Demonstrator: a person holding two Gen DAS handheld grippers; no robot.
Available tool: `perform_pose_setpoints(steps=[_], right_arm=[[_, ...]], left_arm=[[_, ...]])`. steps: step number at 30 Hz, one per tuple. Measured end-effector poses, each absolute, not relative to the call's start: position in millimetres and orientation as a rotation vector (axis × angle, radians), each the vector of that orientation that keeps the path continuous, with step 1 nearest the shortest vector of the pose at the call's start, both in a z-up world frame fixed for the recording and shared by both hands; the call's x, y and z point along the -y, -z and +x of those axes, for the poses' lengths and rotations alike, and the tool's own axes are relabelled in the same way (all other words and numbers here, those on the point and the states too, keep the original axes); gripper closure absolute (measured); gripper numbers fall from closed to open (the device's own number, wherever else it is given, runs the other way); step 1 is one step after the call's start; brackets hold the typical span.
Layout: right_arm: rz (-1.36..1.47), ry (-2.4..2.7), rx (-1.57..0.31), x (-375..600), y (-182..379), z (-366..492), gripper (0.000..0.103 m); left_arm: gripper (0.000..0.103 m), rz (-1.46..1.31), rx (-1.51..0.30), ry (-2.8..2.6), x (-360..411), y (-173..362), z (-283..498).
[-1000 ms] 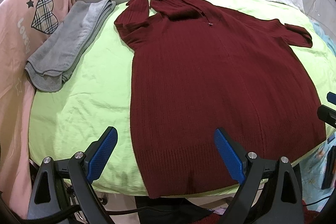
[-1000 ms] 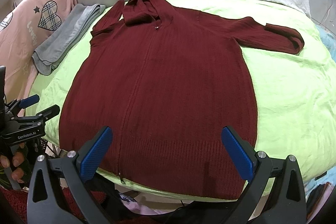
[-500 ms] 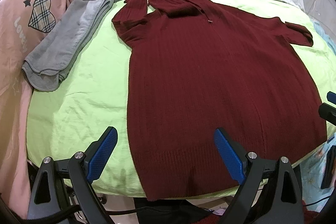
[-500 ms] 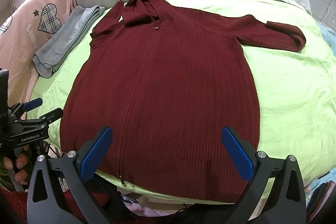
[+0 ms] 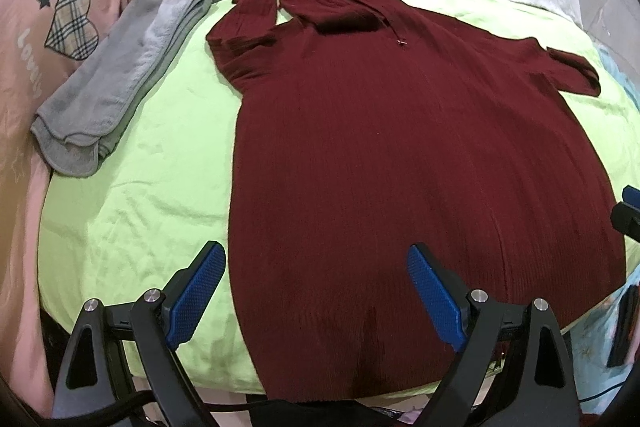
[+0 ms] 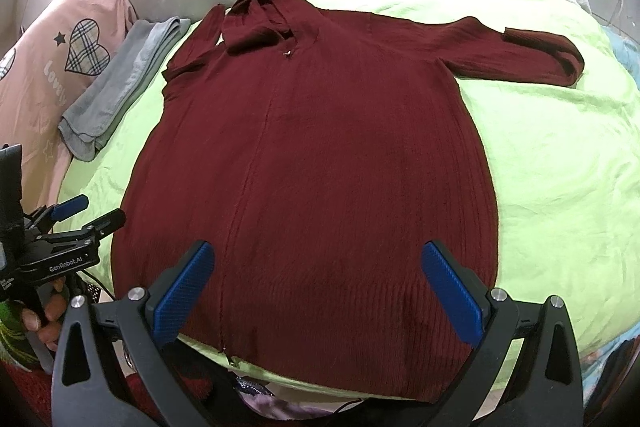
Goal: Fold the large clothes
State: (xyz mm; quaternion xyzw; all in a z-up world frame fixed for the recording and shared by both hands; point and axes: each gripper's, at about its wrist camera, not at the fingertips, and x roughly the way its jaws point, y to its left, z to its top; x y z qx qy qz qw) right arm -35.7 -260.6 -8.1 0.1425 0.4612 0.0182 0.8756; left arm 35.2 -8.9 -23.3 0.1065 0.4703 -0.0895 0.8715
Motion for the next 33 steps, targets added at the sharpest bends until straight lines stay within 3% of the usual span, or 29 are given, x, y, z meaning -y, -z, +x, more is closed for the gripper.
perform_pose_setpoints(steps=[12,20,25,30,33], right_arm=[[0.331,-0.001,-0.923,300.5,7.2,-15.4,0.0],[0.391,0.094,-0.837,384.0,-1.7,26.1,0.001],[0.331,0.23,-0.742,457.5,-10.7,74.3,0.02],[0.188,0.279,-0.76,504.7,1.4,141.1,0.031],[0.065,0.241,-0.776,510.0,13.4,169.7,0.032]], left_arm=[[0.009,0.245,-0.992,0.207,26.3,28.3,61.6],[0.009,0.24,-1.022,0.2,32.5,34.1,80.0],[0.009,0.241,-1.047,0.193,37.4,43.5,91.6],[0.009,0.235,-1.087,0.19,46.5,55.8,106.1],[0.009,0.231,-1.106,0.19,53.6,63.0,114.7]])
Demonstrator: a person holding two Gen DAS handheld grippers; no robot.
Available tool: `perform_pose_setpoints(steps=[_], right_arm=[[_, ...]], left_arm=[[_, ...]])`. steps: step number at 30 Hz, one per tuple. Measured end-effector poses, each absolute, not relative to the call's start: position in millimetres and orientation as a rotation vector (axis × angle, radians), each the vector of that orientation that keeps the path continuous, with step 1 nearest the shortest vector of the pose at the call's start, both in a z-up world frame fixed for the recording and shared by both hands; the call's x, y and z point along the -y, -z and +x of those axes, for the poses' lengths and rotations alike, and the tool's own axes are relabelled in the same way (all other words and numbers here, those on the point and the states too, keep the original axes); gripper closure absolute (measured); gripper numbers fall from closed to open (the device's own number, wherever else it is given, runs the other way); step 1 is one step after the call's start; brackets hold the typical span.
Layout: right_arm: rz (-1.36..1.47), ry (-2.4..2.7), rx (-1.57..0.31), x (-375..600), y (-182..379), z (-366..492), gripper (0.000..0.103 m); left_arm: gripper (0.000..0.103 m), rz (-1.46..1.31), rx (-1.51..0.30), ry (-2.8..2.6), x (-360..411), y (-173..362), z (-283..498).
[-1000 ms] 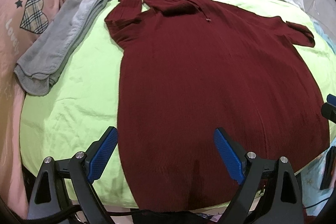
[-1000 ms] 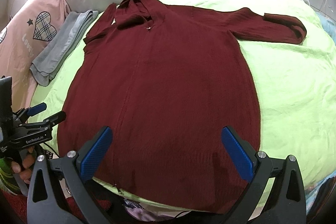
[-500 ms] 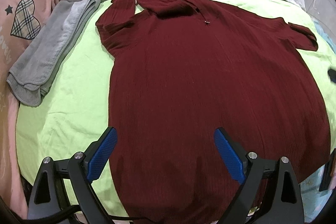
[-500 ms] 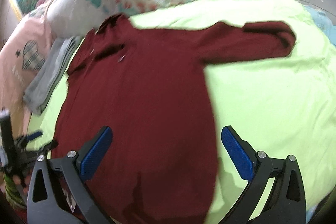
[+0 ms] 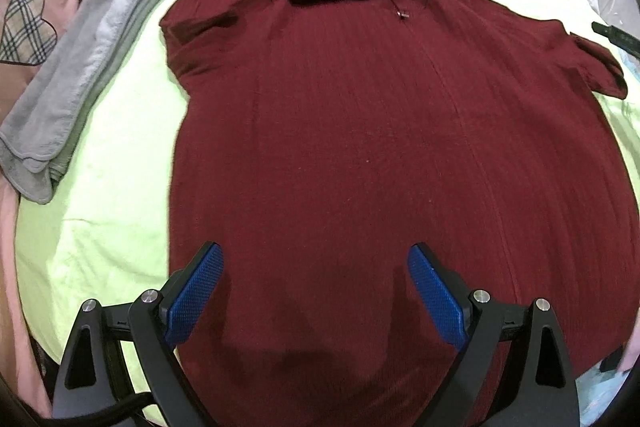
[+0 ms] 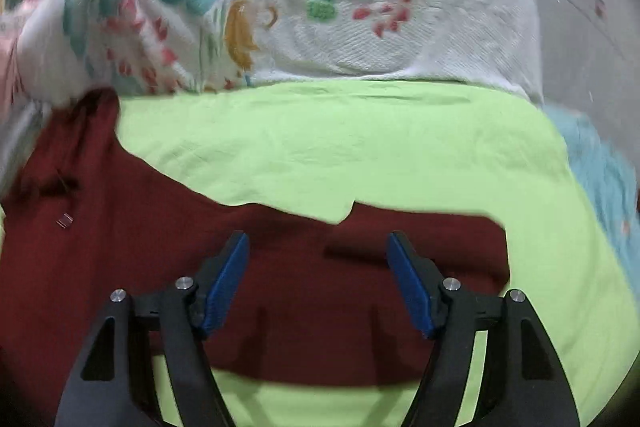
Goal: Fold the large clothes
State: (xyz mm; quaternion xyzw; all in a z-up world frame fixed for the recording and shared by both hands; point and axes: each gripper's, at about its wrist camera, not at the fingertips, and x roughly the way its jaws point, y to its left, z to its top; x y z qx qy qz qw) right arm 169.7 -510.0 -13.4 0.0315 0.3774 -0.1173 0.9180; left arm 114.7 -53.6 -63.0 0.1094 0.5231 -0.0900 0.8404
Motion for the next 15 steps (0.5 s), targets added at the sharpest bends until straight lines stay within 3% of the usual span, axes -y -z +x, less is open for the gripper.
perform_pose_setpoints(steps=[5,9,11,12,15], right_arm=[[-0.001,0.205,-0.904,530.7,48.4,195.1,0.04],[0.004,0.205,-0.959,546.5,64.2,202.3,0.059],[0.032,0.204,-0.951,553.0,61.7,203.0,0.076],[0.041,0.207,-0.95,554.2,60.1,203.3,0.091],[0.089,0.207,-0.911,551.1,47.8,195.3,0.094]], left_arm=[[0.009,0.217,-1.147,0.193,63.7,75.5,128.3],[0.009,0.198,-1.156,0.195,68.9,80.8,136.4],[0.009,0.193,-1.159,0.195,70.4,81.3,138.5],[0.009,0.193,-1.156,0.196,70.9,81.3,138.5],[0.009,0.189,-1.152,0.2,71.7,78.6,137.4]])
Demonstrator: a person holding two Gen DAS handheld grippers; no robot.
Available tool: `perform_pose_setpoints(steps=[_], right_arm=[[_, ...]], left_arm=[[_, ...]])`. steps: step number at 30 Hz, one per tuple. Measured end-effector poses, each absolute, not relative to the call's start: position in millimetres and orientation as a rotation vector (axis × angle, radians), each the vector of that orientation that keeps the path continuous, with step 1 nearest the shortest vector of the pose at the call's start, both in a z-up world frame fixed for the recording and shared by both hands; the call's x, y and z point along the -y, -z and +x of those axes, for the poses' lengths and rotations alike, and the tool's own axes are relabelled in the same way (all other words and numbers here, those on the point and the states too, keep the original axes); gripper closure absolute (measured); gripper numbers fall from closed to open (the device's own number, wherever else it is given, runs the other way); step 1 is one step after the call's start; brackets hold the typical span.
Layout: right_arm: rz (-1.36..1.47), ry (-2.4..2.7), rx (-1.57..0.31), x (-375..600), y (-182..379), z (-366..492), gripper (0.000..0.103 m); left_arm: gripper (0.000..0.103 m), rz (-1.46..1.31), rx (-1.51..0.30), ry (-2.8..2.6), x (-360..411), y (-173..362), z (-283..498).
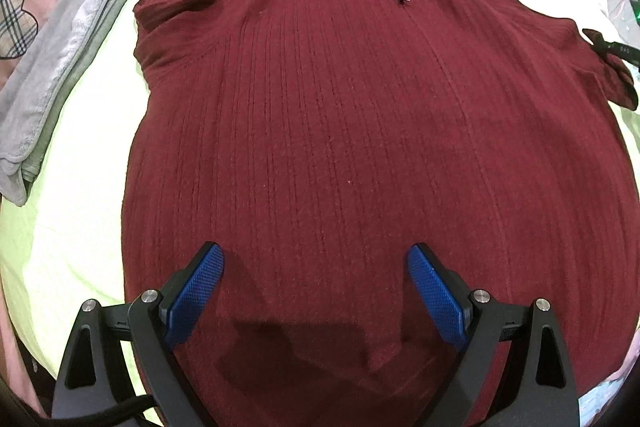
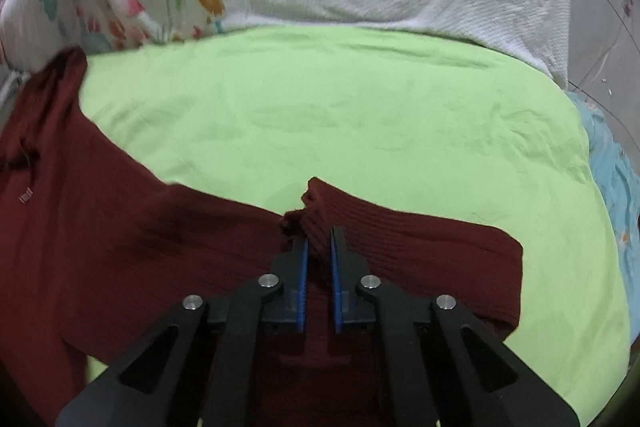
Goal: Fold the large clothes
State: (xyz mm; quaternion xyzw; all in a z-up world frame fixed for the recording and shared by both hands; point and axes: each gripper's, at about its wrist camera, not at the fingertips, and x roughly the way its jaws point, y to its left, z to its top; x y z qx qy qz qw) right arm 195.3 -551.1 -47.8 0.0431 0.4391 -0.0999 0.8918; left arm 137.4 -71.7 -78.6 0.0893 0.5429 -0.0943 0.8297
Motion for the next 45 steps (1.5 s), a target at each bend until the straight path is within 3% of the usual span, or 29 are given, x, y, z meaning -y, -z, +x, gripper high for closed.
perform_pose_setpoints(steps=[5,11,22,30,33,34,36,45], right_arm=[[0.285,0.092,-0.826,524.7,20.4,181.8,0.094],[0.459,-0.154,-0.788,424.9,6.7,199.5,0.094],[0.522,-0.566,-0.849,180.2,23.2,278.0,0.094],[0.547,-0.604,-0.923,125.6,55.4,301.4,0.094],[0.612,-0.627,-0.963,131.0,68.4,303.9,0.086],[0.635,-0.631,-0.977,134.9,69.5,301.7,0.071],[0.643,-0.623,-0.95,144.8,65.1,292.7,0.051],[0.697,-0.378,-0.814,260.5,34.9,212.5,0.048]], left_arm=[[0.009,0.181,-1.133,0.207,68.4,75.1,130.8],[0.009,0.131,-1.106,0.2,48.4,65.8,129.0],[0.009,0.047,-1.073,0.175,-5.0,53.2,120.2],[0.009,0.012,-1.075,0.166,-21.8,52.1,126.1],[0.009,-0.005,-1.071,0.177,-22.0,51.5,136.6],[0.009,-0.011,-1.069,0.179,-21.7,51.1,140.8],[0.009,-0.035,-1.067,0.193,-20.3,50.5,153.1],[0.009,-0.166,-1.071,0.31,1.0,59.4,250.9]])
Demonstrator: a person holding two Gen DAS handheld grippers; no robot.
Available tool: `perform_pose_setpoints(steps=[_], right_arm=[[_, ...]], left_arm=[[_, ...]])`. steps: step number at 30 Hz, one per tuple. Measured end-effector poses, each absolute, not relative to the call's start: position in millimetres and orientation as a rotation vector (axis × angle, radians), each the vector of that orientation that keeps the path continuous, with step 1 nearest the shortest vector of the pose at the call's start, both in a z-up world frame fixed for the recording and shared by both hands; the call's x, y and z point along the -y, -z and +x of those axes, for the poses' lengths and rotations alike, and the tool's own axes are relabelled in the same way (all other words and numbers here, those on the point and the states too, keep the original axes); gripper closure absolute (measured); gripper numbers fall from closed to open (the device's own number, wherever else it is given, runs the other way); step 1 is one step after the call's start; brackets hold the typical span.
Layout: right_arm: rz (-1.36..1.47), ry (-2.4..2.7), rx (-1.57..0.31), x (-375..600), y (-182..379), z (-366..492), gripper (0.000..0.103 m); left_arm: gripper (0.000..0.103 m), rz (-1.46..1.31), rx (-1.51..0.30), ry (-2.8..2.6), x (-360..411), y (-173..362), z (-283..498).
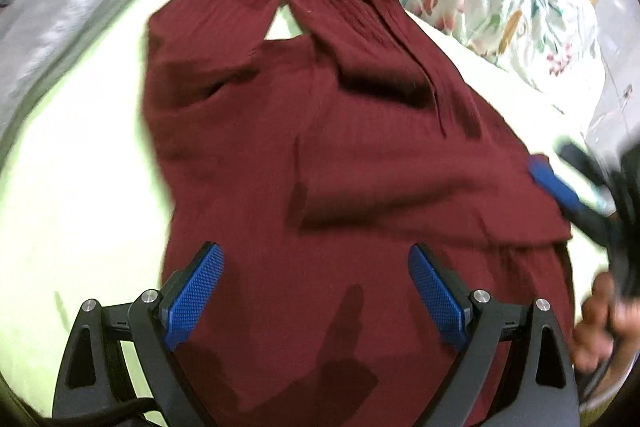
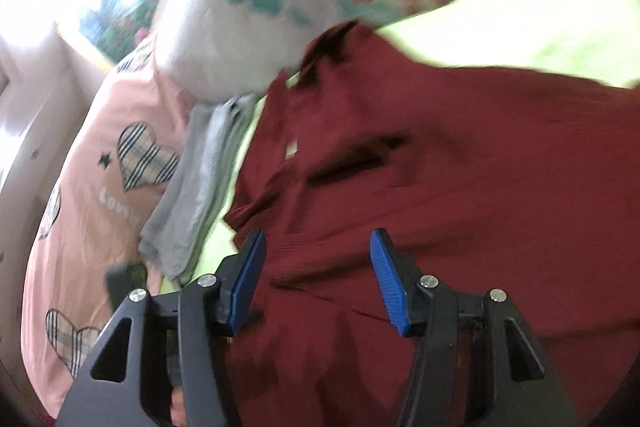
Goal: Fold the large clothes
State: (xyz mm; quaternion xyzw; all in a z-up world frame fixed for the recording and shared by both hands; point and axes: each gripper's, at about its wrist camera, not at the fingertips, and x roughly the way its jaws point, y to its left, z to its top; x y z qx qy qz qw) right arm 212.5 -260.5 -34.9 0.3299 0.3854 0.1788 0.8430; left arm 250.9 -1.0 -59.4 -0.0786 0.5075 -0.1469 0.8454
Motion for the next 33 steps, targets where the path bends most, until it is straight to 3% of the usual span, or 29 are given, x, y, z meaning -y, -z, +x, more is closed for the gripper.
perform_pose_setpoints(steps=[3,4,6,7,8,14,30,31,33], right_arm=[[0.722,-0.285,-0.794,297.8,34.3,187.3,0.048],[0.725,-0.252,-0.787,309.9,34.1,178.7,0.048],[0.737,-0.183,-0.772,334.5,34.5,162.8,0.048],[0.743,-0.16,-0.767,342.9,35.3,157.9,0.048],[0.75,-0.132,-0.758,352.2,35.4,153.0,0.048],[0.748,0.026,-0.734,404.8,37.2,145.9,0.048],[0.706,0.018,-0.946,411.8,95.1,225.1,0.045],[0.711,0.005,-0.947,413.0,98.8,221.2,0.055],[0.697,0.01,-0.965,414.4,99.6,220.5,0.093]], left_arm=[[0.012,-0.243,-1.135,0.37,6.7,70.1,285.1],[0.019,-0.273,-1.142,0.394,7.1,72.3,293.1],[0.045,-0.306,-1.13,0.442,9.7,72.8,301.3],[0.078,-0.29,-1.131,0.441,12.7,73.7,303.0],[0.092,-0.276,-1.13,0.445,15.7,73.9,302.8],[0.097,-0.155,-0.959,0.333,5.8,39.0,281.7],[0.1,-0.182,-0.984,0.14,-38.2,56.8,298.5],[0.1,-0.182,-0.986,0.144,-37.5,57.0,297.0],[0.1,-0.193,-0.996,0.169,-32.9,56.6,295.7]])
